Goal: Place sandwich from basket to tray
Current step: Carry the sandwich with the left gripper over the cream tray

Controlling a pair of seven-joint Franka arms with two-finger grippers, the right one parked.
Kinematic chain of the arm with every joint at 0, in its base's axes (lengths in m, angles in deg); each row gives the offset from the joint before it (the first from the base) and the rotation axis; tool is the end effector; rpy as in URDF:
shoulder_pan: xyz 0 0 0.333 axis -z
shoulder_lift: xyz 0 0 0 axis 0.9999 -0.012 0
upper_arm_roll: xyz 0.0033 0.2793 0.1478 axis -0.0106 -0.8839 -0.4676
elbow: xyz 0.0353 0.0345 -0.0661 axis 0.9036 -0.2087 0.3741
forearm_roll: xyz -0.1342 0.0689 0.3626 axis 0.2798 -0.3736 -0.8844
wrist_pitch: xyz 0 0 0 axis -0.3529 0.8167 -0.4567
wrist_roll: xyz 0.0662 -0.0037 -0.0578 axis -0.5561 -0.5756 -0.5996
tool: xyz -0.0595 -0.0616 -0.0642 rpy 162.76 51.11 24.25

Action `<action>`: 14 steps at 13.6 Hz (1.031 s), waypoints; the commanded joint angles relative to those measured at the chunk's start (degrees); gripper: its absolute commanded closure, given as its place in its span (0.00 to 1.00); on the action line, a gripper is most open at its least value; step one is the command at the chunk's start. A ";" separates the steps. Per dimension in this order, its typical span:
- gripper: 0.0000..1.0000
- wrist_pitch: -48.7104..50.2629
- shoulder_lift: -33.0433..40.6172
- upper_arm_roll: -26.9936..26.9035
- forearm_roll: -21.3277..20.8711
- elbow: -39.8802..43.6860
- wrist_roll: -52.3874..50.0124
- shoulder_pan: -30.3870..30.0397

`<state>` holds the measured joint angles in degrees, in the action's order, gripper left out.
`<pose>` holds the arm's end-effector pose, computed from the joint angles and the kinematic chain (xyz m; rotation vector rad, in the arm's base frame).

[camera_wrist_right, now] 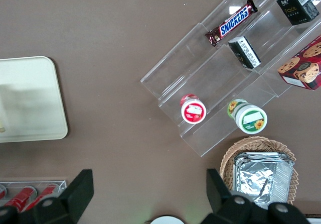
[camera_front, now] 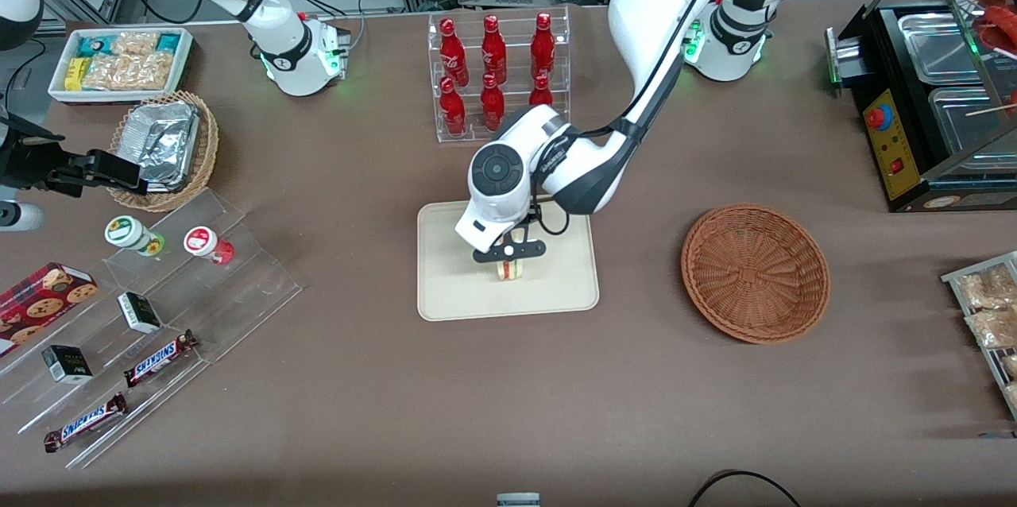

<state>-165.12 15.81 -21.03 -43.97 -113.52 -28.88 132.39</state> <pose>0.5091 -0.5366 0.2720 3.1245 0.1686 -0.2626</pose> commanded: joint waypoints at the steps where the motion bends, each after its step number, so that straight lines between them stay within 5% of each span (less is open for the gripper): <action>1: 1.00 -0.19 -2.90 -0.85 1.00 3.11 -0.57 0.78; 14: 1.00 -3.88 -5.27 -0.32 3.19 3.11 -4.08 0.08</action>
<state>-168.79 11.81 -21.08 -41.73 -112.35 -31.03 132.17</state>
